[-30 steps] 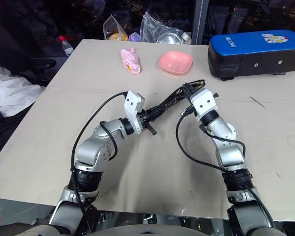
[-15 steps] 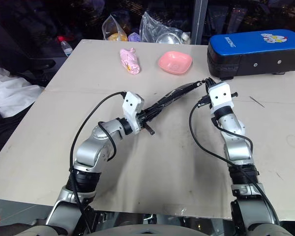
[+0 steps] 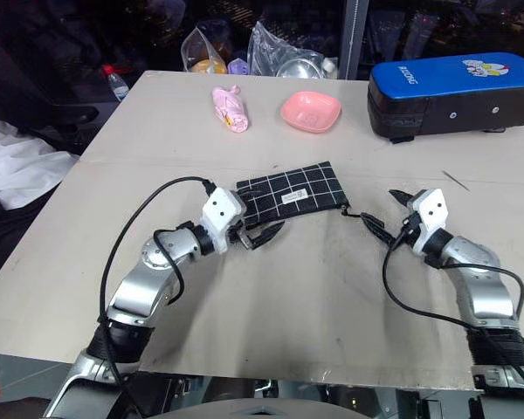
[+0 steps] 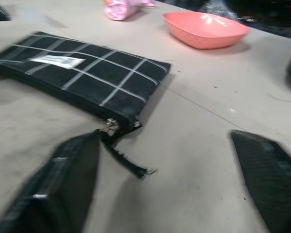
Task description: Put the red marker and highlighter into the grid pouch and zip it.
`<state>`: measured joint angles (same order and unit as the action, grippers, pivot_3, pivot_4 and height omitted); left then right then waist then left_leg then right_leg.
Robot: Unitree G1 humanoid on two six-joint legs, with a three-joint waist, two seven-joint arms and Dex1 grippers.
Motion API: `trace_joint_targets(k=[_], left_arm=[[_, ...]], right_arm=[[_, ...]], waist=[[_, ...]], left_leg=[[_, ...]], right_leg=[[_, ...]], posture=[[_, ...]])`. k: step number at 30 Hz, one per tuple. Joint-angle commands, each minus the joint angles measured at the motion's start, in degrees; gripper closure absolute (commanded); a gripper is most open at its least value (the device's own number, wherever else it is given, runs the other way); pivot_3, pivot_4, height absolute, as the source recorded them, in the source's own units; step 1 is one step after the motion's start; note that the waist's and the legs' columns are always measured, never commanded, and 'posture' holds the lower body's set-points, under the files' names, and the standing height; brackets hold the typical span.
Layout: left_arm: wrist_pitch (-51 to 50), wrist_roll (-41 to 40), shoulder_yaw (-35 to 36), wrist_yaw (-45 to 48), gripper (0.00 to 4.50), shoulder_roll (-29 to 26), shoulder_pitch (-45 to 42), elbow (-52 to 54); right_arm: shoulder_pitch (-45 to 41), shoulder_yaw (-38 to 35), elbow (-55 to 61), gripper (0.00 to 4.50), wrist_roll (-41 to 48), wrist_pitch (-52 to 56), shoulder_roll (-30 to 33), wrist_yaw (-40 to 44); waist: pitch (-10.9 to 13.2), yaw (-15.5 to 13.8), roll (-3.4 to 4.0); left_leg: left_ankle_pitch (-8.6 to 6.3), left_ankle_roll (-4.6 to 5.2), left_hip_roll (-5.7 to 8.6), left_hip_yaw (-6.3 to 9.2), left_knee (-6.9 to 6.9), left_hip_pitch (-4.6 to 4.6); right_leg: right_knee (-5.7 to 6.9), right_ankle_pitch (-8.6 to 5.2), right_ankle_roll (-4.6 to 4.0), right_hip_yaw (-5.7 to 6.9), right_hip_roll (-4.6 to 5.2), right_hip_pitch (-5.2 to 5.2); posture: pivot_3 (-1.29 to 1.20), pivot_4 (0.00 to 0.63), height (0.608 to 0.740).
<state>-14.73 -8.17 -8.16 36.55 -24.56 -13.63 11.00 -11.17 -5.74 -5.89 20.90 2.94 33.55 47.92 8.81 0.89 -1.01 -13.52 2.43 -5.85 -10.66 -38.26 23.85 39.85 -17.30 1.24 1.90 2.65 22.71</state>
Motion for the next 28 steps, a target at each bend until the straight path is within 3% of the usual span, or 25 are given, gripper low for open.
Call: trace_joint_targets(k=[1,10,14,28], left_arm=[[-3.2,-5.2,4.1,0.8,0.0,-1.0,5.3,8.0],[-5.5,-11.4,15.3,-2.2,0.0,-1.3,23.3,15.9],[-4.5,-11.4,16.0,-1.2,0.0,-2.0,29.1,17.2],[0.9,-8.9,12.5,1.1,0.0,-3.1,27.1,13.3]], right_arm=[[1.8,-2.6,-0.3,0.07,2.5,-0.6,3.3,6.6],[5.7,-5.5,-5.1,0.07,4.0,-0.3,8.9,15.7],[9.6,-6.7,-5.1,0.07,3.7,-1.2,9.3,16.5],[23.7,-13.6,4.0,0.07,8.0,-6.6,1.0,11.9]], waist=[[0.0,0.0,0.0],[0.0,-0.1,-0.01],[0.0,-0.2,-0.01],[0.0,-0.1,0.03]], left_leg=[[0.0,0.0,-0.01,0.0,0.01,0.0],[-0.01,0.01,-0.03,0.06,0.01,-0.03],[-0.02,0.03,-0.01,0.11,0.04,-0.01],[-0.16,0.23,-0.01,0.13,0.07,-0.01]], right_leg=[[-0.01,0.0,0.0,-0.02,0.01,0.0],[-0.03,-0.01,-0.03,-0.01,0.23,-0.04],[-0.07,-0.02,-0.04,0.05,0.29,-0.04],[-0.08,-0.03,-0.07,0.07,0.37,-0.05]], posture=[[0.0,0.15,0.725],[0.0,0.15,0.725],[0.0,0.15,0.725],[0.0,0.15,0.725]])
